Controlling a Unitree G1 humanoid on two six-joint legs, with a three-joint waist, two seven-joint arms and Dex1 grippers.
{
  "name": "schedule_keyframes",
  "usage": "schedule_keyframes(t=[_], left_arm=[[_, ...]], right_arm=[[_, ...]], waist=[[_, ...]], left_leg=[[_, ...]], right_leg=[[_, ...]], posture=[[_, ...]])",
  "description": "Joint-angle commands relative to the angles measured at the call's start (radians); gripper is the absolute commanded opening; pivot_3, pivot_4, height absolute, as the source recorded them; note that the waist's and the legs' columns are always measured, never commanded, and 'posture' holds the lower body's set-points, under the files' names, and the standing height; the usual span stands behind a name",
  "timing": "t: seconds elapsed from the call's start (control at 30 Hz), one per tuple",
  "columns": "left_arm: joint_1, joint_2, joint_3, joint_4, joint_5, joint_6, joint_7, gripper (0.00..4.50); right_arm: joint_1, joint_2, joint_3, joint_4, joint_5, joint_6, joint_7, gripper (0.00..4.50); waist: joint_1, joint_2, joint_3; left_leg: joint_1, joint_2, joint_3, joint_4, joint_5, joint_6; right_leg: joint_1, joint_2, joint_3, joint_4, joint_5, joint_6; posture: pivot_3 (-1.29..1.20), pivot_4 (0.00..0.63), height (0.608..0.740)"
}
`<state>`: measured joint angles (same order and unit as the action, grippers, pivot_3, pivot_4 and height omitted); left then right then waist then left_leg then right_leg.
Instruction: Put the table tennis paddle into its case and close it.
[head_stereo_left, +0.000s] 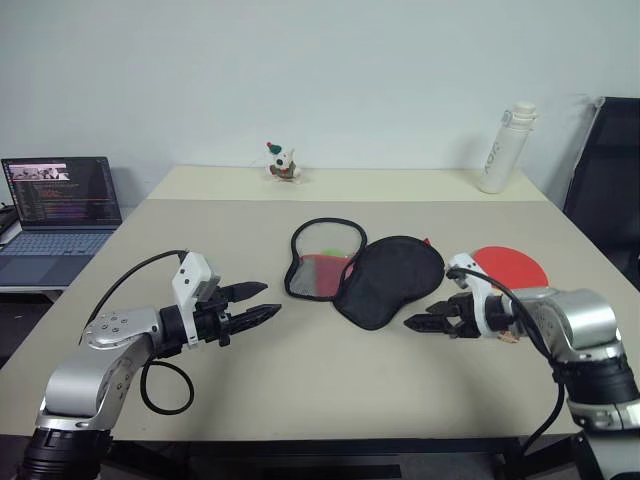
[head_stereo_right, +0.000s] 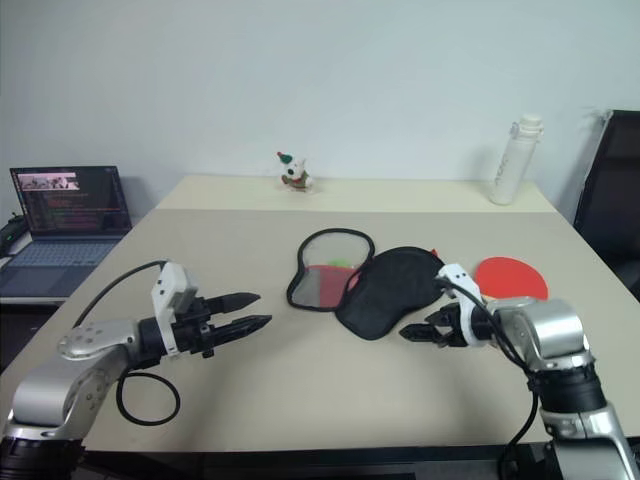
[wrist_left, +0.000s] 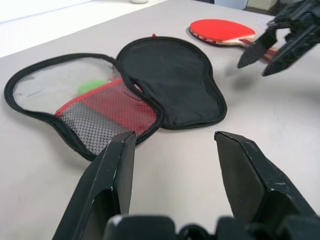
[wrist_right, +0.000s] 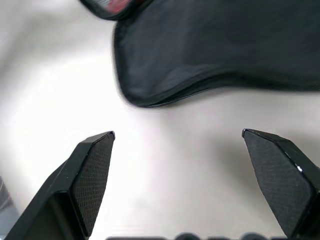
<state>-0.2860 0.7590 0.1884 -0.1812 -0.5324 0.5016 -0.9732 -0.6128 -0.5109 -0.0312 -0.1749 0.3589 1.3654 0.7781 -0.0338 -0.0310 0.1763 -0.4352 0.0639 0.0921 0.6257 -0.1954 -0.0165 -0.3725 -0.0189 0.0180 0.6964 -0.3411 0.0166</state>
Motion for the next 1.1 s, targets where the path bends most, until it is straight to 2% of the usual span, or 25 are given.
schedule_keyframes(t=[0.03, 0.17, 0.27, 0.53, 0.83, 0.9, 1.1], left_arm=[[-0.012, 0.013, 0.017, -0.034, -0.018, 0.006, 0.002, 2.72], [-0.024, 0.009, 0.004, -0.038, -0.012, 0.012, 0.007, 2.72], [-0.029, 0.011, -0.002, -0.037, -0.007, 0.012, 0.005, 2.72], [-0.028, 0.010, -0.002, -0.039, -0.005, 0.015, 0.006, 2.72], [-0.005, 0.001, 0.005, -0.022, 0.002, -0.014, -0.001, 2.72], [0.005, 0.002, 0.008, -0.016, 0.004, -0.025, -0.006, 2.72], [0.024, 0.006, 0.015, -0.016, 0.004, -0.041, -0.006, 2.72]], right_arm=[[0.027, 0.094, -0.057, -0.048, -0.021, -0.010, -0.154, 4.48], [0.049, 0.230, -0.072, -0.006, -0.059, -0.093, -0.303, 4.48], [0.051, 0.275, -0.062, 0.036, -0.081, -0.162, -0.363, 4.48], [0.023, 0.353, -0.038, 0.104, -0.063, -0.254, -0.427, 4.48], [-0.009, 0.452, -0.044, 0.141, -0.038, -0.277, -0.480, 4.48], [-0.021, 0.471, -0.071, 0.150, -0.020, -0.251, -0.494, 3.94], [-0.073, 0.525, -0.212, 0.179, 0.088, -0.072, -0.525, 1.93]], waist=[[0.000, 0.000, 0.000], [0.001, 0.000, 0.000], [0.001, 0.000, 0.000], [-0.002, -0.001, -0.001], [-0.009, -0.001, -0.001], [-0.009, -0.001, -0.001], [-0.007, -0.001, -0.001]], left_leg=[[0.000, 0.000, 0.000, 0.000, 0.000, 0.000], [0.000, 0.000, -0.001, 0.001, 0.001, -0.001], [0.000, -0.001, -0.001, 0.001, 0.002, -0.003], [0.001, 0.000, -0.001, 0.001, 0.001, -0.001], [0.001, 0.000, -0.001, 0.000, 0.001, -0.001], [0.001, 0.000, -0.001, 0.000, 0.001, -0.001], [0.000, 0.000, -0.001, 0.000, 0.001, -0.001]], right_leg=[[0.000, 0.000, 0.000, 0.001, 0.000, 0.000], [0.000, 0.000, 0.000, 0.001, 0.000, 0.000], [0.000, 0.000, 0.000, 0.001, 0.000, 0.000], [0.000, 0.001, 0.000, 0.002, 0.000, 0.000], [0.000, 0.001, 0.000, 0.002, 0.000, 0.000], [0.000, 0.001, 0.000, 0.002, 0.000, 0.000], [0.000, 0.000, -0.001, 0.002, 0.000, 0.000]], posture=[[0.00, 0.150, 0.740], [0.00, 0.150, 0.740], [0.00, 0.150, 0.740], [0.00, 0.150, 0.740], [0.00, 0.150, 0.740], [0.00, 0.150, 0.740], [0.00, 0.150, 0.740]])
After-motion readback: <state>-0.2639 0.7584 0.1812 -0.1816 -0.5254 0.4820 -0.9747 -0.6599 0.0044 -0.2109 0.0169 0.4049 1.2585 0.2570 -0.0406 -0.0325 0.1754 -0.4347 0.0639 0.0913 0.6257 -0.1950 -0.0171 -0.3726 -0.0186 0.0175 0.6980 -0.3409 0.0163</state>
